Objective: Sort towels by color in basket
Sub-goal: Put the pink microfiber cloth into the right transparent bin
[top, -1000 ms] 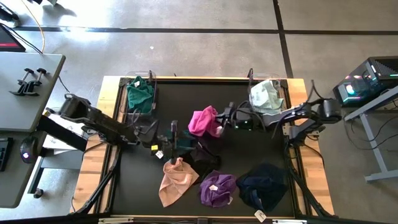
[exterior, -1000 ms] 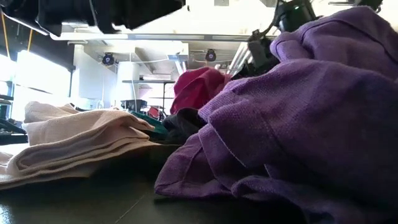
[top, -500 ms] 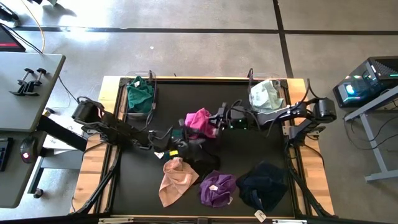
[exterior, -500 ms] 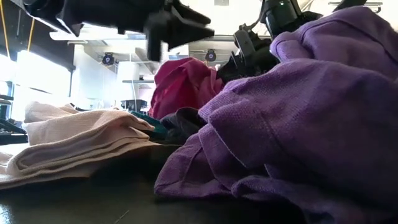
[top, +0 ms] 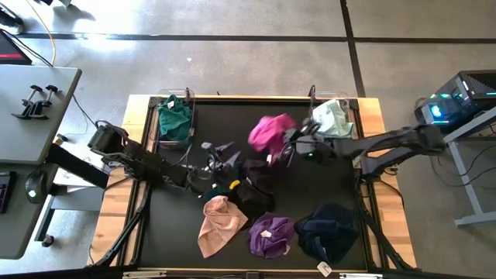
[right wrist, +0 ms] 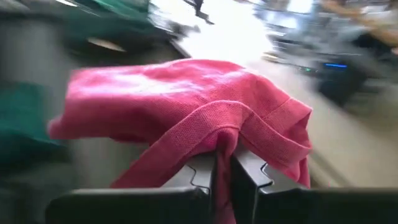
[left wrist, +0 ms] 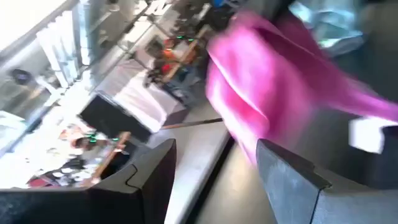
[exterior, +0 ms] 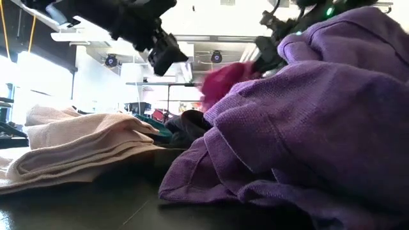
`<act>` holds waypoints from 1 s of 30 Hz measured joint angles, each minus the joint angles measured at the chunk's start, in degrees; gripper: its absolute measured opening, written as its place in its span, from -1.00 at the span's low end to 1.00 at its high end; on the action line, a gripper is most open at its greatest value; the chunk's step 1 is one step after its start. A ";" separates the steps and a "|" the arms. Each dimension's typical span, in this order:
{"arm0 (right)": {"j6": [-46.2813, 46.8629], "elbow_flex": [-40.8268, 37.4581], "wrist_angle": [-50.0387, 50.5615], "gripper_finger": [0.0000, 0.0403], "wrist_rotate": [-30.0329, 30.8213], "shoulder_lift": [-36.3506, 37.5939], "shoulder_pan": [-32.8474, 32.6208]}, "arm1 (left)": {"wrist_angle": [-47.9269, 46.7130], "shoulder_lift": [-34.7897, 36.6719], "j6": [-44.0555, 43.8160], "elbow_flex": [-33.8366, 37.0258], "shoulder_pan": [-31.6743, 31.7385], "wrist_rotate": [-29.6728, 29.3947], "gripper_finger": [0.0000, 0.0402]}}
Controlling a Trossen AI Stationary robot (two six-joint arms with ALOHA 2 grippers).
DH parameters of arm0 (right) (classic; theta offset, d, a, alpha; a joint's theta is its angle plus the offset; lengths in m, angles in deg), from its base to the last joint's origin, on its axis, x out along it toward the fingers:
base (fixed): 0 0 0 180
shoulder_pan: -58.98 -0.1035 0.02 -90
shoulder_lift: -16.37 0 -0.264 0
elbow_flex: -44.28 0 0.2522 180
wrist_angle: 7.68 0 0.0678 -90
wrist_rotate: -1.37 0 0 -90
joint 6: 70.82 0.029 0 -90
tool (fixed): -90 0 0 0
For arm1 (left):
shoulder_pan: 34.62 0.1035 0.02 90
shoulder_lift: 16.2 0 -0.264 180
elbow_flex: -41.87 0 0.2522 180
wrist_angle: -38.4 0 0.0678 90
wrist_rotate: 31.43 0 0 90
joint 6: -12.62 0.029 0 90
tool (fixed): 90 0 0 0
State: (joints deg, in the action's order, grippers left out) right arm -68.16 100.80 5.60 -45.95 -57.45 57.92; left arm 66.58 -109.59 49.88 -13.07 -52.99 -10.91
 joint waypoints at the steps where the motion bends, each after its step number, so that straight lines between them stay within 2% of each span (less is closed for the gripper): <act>1: -0.09 1.67 5.83 -0.91 3.44 2.01 -0.56 | -1.40 -0.04 -2.76 0.51 -0.37 0.06 0.05; 3: 0.08 5.81 17.25 -0.91 8.94 5.56 -1.77 | -3.95 -0.04 -9.61 1.49 -0.79 1.61 0.05; 5: 1.19 9.75 26.40 -0.91 13.28 7.93 -3.18 | -7.15 -0.04 -17.44 2.20 -0.66 6.94 0.05; 8: 2.60 14.97 36.70 -0.91 18.51 9.40 -4.88 | -13.16 -0.04 -27.49 2.25 1.15 23.76 0.05; 10: 2.80 17.56 41.68 -0.91 18.70 9.85 -5.39 | -15.94 -0.04 -31.47 2.25 2.80 34.19 0.05; 11: 2.25 18.57 43.60 -0.91 17.76 9.92 -5.44 | -17.26 -0.04 -32.73 2.25 3.43 37.31 0.05; 13: 1.55 20.17 47.96 -0.91 15.27 9.89 -5.42 | -18.58 -0.06 -34.94 2.25 4.25 39.00 0.05; 18: 4.40 21.16 53.87 -0.91 13.01 9.88 -5.42 | -17.93 -0.06 -34.14 2.25 4.90 38.22 0.05; 20: 4.24 21.16 55.69 -0.91 7.87 9.84 -5.37 | -17.48 -0.06 -33.70 2.25 4.88 38.10 0.05; 24: 0.08 19.19 54.95 -0.91 -6.51 9.76 -5.44 | -17.40 -0.06 -33.14 2.25 4.88 37.84 0.05; 28: -2.39 14.03 48.01 -0.91 -21.72 9.75 -5.43 | -17.28 -0.06 -33.14 2.25 4.86 37.84 0.05; 30: -2.97 10.54 43.11 -0.91 -25.43 9.73 -5.67 | -17.28 -0.06 -33.14 2.25 4.86 37.82 0.05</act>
State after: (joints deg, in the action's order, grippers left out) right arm -71.12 111.34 48.71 -71.38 -47.72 52.25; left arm 49.30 -109.65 16.74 -10.83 -48.14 26.91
